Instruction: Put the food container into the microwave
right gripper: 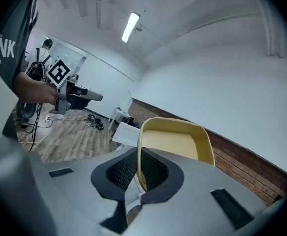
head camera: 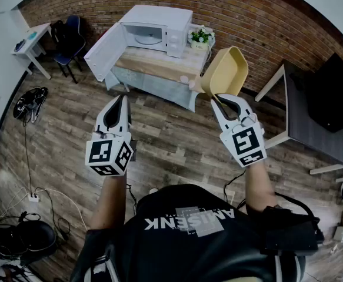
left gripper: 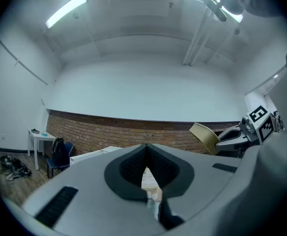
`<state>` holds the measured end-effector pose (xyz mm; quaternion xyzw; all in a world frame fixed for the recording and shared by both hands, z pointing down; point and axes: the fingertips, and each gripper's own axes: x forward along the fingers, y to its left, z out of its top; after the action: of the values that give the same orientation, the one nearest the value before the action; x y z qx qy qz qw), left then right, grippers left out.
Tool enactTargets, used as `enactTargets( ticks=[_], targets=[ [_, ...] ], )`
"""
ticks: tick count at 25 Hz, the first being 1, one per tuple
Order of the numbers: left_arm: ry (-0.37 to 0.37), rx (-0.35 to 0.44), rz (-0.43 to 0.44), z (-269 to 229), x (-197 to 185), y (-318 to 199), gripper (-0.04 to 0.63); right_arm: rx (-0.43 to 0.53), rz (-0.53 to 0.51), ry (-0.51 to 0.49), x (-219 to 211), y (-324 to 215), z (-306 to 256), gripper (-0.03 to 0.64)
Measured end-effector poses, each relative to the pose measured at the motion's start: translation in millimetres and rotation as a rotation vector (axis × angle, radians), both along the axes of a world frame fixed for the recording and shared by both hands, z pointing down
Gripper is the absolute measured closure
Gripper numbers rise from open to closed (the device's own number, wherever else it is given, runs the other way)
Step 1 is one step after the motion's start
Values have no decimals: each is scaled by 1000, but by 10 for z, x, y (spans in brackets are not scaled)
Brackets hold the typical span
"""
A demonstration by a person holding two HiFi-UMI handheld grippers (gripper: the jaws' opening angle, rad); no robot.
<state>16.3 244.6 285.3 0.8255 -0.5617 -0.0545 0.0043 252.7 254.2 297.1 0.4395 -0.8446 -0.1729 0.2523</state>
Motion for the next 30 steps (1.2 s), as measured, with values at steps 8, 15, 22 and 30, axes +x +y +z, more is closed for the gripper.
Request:
enactTargets(
  ticks=[8, 15, 22, 30],
  targets=[
    [0, 5, 19, -23, 4, 20, 583, -4, 0, -6, -39, 11, 11, 565],
    [9, 1, 15, -19, -81, 42, 583, 12, 11, -27, -87, 41, -43, 565],
    [-13, 20, 16, -38, -224, 76, 583, 4, 22, -26, -249, 79, -3, 565],
    [-7, 11, 32, 7, -496, 57, 583, 12, 50, -46, -468, 110, -34, 565]
  ],
)
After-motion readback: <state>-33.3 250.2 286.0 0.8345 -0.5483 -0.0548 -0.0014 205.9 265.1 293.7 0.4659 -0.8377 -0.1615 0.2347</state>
